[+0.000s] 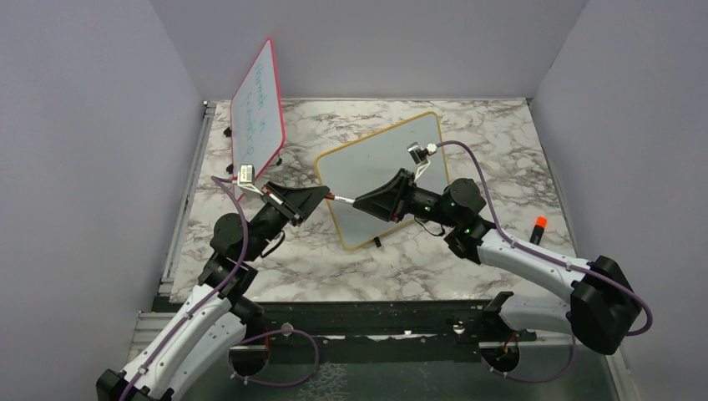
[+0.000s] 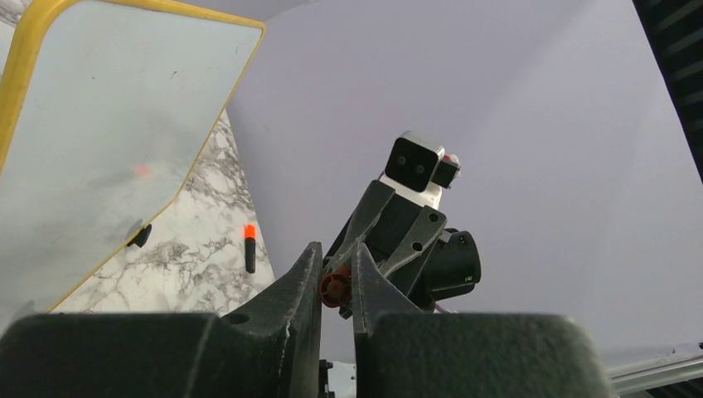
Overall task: Write a sentence on the whiteboard
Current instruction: Open the whiteboard marker at the center of the board.
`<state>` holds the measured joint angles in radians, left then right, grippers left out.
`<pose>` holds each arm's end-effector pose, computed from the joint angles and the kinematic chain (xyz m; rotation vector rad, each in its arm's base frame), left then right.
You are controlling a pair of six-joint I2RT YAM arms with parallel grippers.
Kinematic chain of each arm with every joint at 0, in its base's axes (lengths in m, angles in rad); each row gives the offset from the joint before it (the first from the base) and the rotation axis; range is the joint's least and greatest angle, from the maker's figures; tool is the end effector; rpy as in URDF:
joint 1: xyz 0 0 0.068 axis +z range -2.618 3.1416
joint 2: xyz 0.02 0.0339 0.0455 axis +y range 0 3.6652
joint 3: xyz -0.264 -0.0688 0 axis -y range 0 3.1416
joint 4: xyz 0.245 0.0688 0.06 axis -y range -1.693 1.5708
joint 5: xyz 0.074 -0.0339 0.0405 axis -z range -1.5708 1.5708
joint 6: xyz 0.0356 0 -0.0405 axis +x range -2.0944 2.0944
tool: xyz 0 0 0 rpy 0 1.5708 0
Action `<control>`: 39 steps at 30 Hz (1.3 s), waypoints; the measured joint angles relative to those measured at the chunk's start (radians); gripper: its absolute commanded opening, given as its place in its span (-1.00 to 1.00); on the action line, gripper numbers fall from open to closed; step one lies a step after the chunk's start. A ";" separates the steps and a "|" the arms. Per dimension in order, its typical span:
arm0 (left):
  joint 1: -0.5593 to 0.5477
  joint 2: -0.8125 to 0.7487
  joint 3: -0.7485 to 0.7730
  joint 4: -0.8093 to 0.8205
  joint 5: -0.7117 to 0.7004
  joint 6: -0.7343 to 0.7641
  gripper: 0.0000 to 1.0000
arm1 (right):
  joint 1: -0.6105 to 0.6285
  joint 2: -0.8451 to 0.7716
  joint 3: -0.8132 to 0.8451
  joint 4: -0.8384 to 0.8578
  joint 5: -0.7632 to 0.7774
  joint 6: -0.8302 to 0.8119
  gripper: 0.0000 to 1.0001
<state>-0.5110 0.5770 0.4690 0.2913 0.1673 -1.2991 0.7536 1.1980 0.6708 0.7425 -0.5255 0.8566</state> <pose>0.1332 -0.0815 0.3106 -0.4621 1.5287 -1.5849 0.1833 0.1965 0.3103 -0.4315 1.5533 1.6544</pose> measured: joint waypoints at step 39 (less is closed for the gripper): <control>-0.006 -0.137 -0.042 -0.028 -0.194 -0.012 -1.00 | -0.001 -0.220 -0.101 -0.181 -0.005 -0.064 -0.99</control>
<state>-0.5171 0.4404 0.4267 0.2634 -0.0265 -1.3109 0.7528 0.9775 0.5694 0.5617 -0.5301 0.7921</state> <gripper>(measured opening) 0.148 0.167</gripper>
